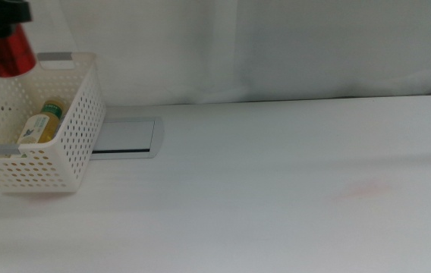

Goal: Use arms to grab the bottles and put them into the dustbin to the left of the table.

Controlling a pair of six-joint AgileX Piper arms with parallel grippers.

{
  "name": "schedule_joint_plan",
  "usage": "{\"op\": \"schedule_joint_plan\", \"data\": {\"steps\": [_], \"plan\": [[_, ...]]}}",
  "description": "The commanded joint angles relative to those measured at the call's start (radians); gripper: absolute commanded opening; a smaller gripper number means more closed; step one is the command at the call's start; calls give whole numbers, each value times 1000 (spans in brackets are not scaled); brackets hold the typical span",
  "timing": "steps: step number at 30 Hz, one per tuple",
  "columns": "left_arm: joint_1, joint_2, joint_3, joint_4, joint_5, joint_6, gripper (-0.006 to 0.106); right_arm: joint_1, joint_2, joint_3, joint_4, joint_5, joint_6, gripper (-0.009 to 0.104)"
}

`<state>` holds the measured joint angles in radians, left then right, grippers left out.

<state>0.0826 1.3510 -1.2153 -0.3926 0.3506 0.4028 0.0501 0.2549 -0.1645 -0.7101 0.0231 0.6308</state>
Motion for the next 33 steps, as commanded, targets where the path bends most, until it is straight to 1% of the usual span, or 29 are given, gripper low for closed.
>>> {"op": "schedule_joint_plan", "data": {"steps": [1, 3, 6, 7, 11, 18, 26, 28, 29, 31, 33], "plan": [[55, 54, -70, -8, 70, -49, -3, -5, -3, 7, -3, -4, -2, -3], [80, 116, -120, 8, 127, -54, -3, -5, -3, 7, -3, -4, -2, -3], [92, 205, -199, 55, 207, -75, -3, -5, -3, 7, -3, -4, -2, -3], [92, 268, -245, 128, 239, -127, -3, -5, -3, 7, -3, -4, -2, -3], [92, 380, -325, 231, 286, -220, -3, -5, -3, 7, -3, -4, -2, -3], [90, 549, -345, 229, 281, -231, -3, -5, -3, 7, -3, -1, -2, -3], [88, 609, -345, 220, 279, -231, -2, -5, -3, 7, -3, -1, -2, -3], [88, 612, -345, 220, 277, -233, 2, -5, -3, 7, -3, -1, -2, -3], [88, 612, -345, 220, 279, -233, 7, -5, -3, 7, -3, -1, -2, -3], [88, 612, -345, 220, 279, -233, 20, -5, -3, 7, -3, -1, -2, -3], [88, 612, -345, 220, 281, -233, 46, -5, -3, 7, -3, -1, -2, -3]]}}
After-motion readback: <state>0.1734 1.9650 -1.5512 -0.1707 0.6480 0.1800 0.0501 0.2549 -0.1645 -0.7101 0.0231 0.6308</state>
